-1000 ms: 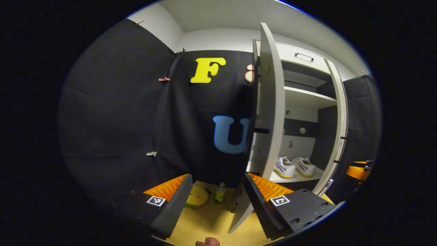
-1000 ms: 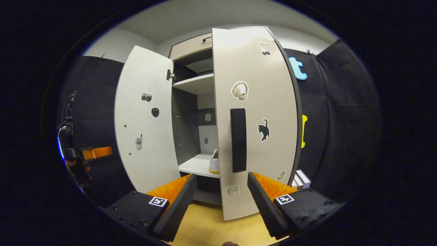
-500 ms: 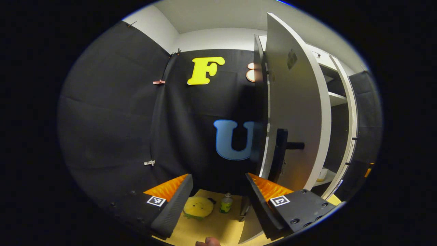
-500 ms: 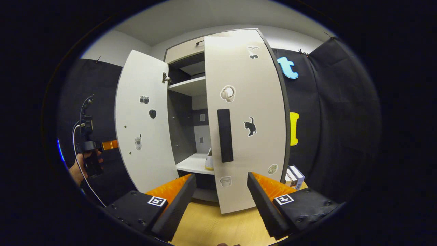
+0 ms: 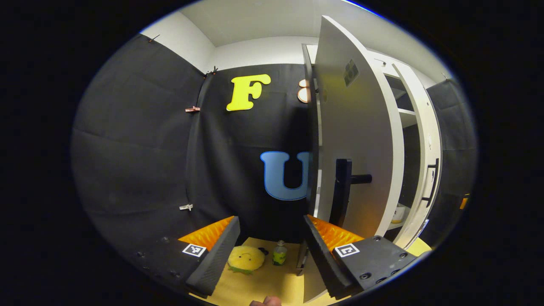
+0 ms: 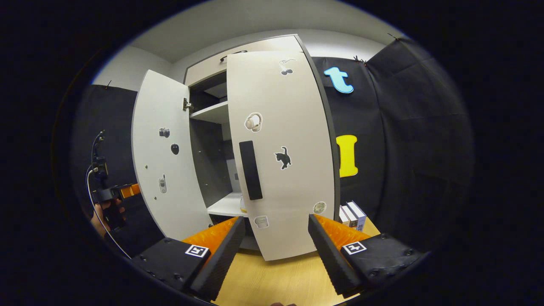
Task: Grab one shoe with the right hand and put it into the shoe cabinet, grab the other shoe with the left hand and put it into the shoe cabinet; then close the right door with the right hand and the left door with the left hand.
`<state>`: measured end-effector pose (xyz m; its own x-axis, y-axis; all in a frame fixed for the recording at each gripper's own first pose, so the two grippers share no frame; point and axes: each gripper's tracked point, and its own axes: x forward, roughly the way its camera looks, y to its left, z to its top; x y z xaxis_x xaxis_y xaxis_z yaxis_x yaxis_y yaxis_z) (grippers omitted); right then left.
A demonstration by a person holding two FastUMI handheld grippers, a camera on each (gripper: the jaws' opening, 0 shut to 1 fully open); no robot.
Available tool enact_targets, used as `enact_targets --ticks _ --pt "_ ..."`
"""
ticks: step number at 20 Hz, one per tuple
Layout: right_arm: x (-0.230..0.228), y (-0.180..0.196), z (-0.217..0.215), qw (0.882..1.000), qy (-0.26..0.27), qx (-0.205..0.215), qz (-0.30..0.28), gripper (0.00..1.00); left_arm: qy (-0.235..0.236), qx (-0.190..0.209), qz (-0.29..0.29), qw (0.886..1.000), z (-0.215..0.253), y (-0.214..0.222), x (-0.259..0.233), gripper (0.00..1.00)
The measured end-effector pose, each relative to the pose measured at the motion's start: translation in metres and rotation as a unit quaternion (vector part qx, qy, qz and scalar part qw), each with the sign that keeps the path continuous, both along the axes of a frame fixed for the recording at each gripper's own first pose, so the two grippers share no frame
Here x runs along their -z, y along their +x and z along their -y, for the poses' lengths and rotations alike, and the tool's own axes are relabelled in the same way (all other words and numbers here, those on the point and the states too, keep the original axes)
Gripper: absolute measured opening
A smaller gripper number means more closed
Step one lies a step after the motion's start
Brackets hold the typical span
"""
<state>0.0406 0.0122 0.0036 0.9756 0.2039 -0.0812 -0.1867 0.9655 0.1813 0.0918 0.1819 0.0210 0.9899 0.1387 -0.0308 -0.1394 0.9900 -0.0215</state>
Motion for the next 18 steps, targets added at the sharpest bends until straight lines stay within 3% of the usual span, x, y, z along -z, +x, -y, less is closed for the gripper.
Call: enact_targets --ticks 7,13,18 --pt "-0.004 -0.001 0.033 1.000 0.001 0.018 0.005 0.98 -0.035 0.051 0.000 0.998 0.076 0.012 0.003 0.91" --pt "-0.005 -0.006 0.054 1.000 0.003 0.024 0.007 0.98 -0.058 0.106 -0.002 0.993 0.168 0.032 0.001 0.95" --pt "-0.009 -0.006 0.067 0.999 -0.008 0.035 0.018 0.98 -0.023 0.124 0.018 0.992 0.202 0.009 -0.013 0.92"
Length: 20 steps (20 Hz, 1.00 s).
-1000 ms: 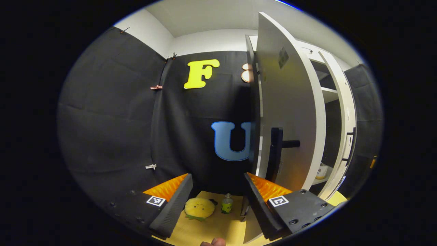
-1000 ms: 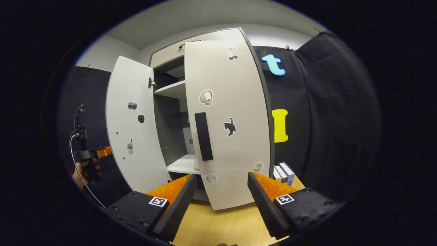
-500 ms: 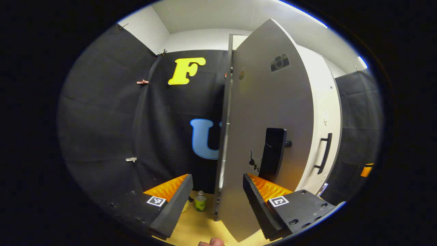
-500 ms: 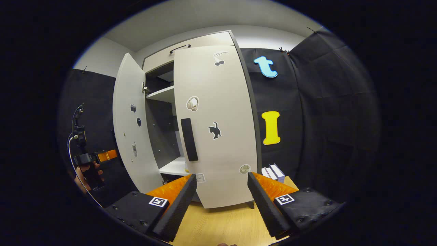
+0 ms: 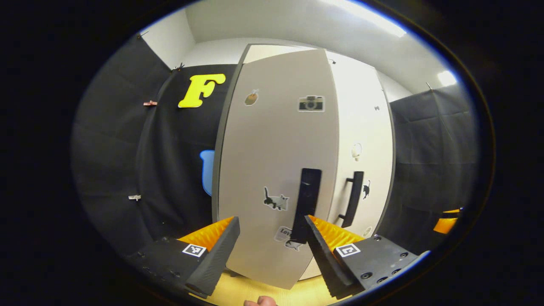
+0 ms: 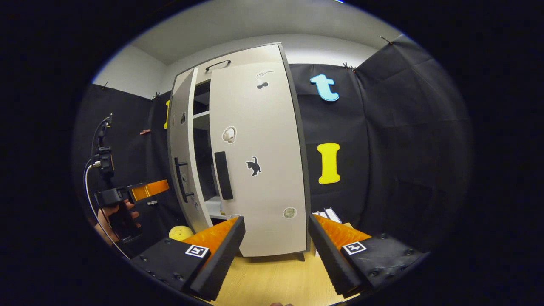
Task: Grab one shoe with the right hand and put it into the shoe cabinet, grab the other shoe with the left hand and put it into the shoe cabinet; then close the right door with the right hand and the left door with the left hand.
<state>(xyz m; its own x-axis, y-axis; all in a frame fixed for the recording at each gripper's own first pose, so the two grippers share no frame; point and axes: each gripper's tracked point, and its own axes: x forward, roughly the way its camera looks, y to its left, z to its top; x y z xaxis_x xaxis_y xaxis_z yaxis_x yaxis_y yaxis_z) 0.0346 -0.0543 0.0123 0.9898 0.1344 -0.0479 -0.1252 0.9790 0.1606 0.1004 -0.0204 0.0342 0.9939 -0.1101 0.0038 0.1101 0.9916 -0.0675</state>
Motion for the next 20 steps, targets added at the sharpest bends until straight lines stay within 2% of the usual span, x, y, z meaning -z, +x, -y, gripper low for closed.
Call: enact_targets --ticks 1,6,16,20 --pt "0.000 -0.001 0.002 1.000 0.003 0.004 0.000 0.98 0.008 0.005 -0.001 1.000 0.005 -0.007 0.002 0.95" --pt "-0.001 -0.005 0.006 1.000 -0.010 0.022 0.000 0.98 0.026 0.022 -0.010 0.999 0.015 -0.042 0.009 0.95" --pt "-0.027 -0.024 -0.034 0.998 -0.046 0.010 0.047 0.98 0.030 0.035 -0.021 0.999 0.000 -0.092 0.020 0.95" --pt "-0.025 -0.027 -0.045 0.998 -0.052 0.005 0.045 0.98 0.027 0.025 -0.019 0.999 -0.013 -0.103 0.018 0.95"
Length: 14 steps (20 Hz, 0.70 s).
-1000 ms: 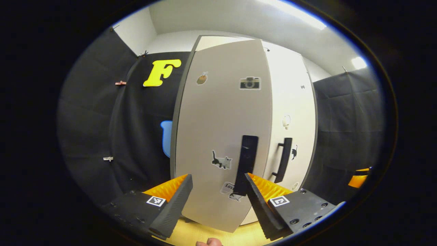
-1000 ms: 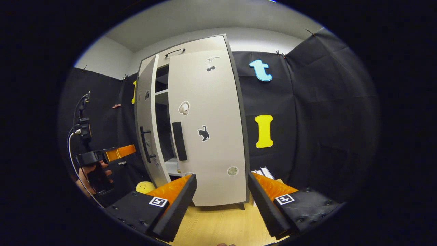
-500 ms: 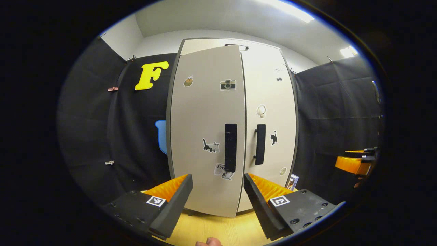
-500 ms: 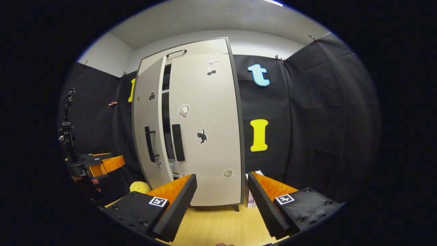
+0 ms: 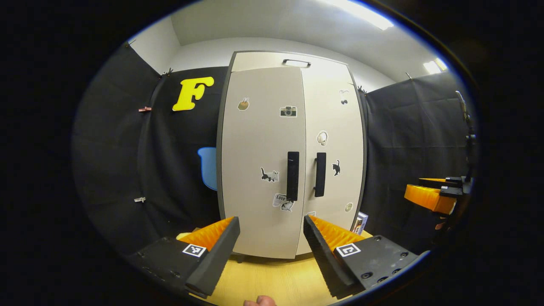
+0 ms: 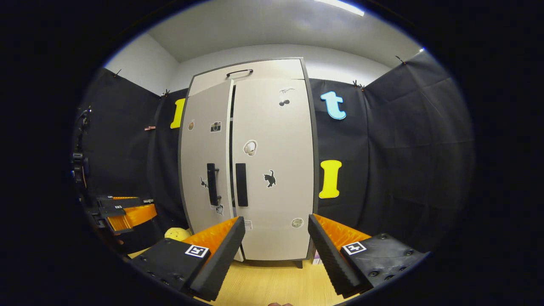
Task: Grab one shoe with the right hand and put it into the shoe cabinet, grab the other shoe with the left hand and put it into the shoe cabinet; then close the right door with the right hand and the left door with the left hand.
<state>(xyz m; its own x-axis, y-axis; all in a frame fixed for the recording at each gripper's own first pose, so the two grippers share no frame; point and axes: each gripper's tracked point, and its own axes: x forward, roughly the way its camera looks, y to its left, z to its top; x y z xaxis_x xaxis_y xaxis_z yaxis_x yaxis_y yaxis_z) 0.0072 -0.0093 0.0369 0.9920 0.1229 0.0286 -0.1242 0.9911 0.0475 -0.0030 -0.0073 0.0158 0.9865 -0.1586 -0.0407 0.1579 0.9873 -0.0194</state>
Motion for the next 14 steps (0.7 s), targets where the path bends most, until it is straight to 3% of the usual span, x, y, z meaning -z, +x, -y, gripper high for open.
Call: enact_targets --ticks 14 --pt "0.0114 -0.0047 -0.0094 1.000 0.008 -0.011 -0.012 0.98 -0.005 -0.008 -0.006 1.000 -0.0059 -0.0071 0.0070 0.95"
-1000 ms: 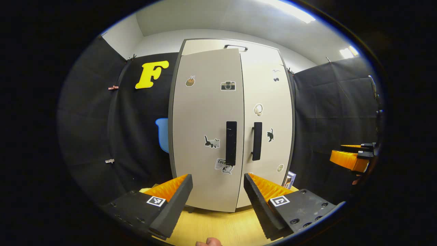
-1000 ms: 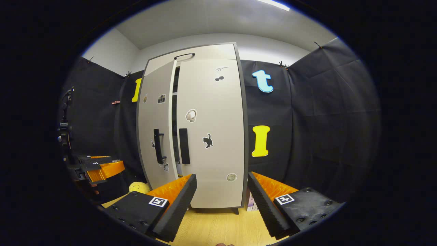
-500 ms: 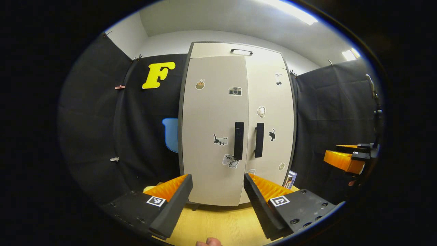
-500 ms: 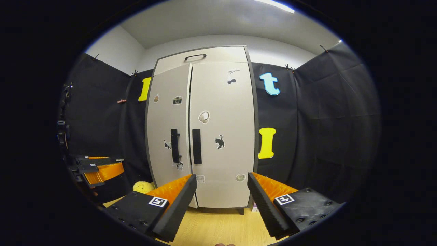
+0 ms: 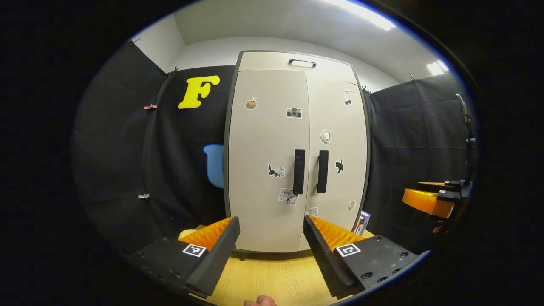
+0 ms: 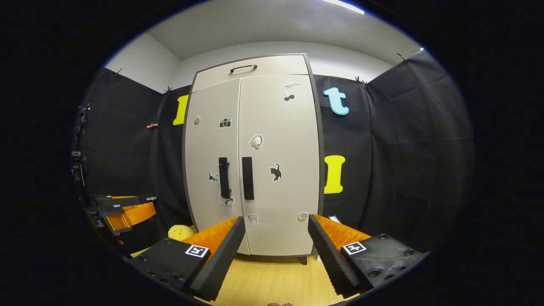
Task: Grab one shoe with the right hand and put it into the shoe cabinet, grab the other shoe with the left hand and put it into the shoe cabinet; then close the right door with the right hand and the left door with the left hand.
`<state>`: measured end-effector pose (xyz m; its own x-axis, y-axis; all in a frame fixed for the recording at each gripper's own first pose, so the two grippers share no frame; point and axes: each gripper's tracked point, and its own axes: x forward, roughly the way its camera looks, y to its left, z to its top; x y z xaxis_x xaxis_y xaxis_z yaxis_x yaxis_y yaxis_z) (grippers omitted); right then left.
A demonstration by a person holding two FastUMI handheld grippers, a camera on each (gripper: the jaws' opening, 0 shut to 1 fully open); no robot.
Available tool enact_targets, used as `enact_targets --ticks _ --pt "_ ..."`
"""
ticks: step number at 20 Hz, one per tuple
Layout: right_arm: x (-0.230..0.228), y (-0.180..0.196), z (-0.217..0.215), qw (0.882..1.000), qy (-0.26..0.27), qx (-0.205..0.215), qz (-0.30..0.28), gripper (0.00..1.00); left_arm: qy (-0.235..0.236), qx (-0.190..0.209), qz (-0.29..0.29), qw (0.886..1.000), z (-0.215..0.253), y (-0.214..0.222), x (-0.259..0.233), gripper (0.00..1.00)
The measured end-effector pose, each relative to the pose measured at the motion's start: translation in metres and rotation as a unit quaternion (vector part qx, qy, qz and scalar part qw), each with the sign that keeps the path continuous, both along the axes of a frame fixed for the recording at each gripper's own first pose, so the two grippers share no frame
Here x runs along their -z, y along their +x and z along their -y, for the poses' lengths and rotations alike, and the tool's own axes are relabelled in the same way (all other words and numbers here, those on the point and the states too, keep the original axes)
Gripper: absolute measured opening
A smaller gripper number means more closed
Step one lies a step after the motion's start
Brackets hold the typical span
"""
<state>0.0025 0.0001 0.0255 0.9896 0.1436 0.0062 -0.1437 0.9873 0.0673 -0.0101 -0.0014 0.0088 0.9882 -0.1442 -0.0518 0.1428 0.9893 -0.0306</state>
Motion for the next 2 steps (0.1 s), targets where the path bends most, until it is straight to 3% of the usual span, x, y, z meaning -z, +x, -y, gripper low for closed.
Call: enact_targets --ticks 2 --pt "0.0018 0.0007 0.0014 1.000 0.002 0.001 -0.002 0.98 0.001 0.002 0.001 1.000 0.0000 0.0007 -0.0005 0.95"
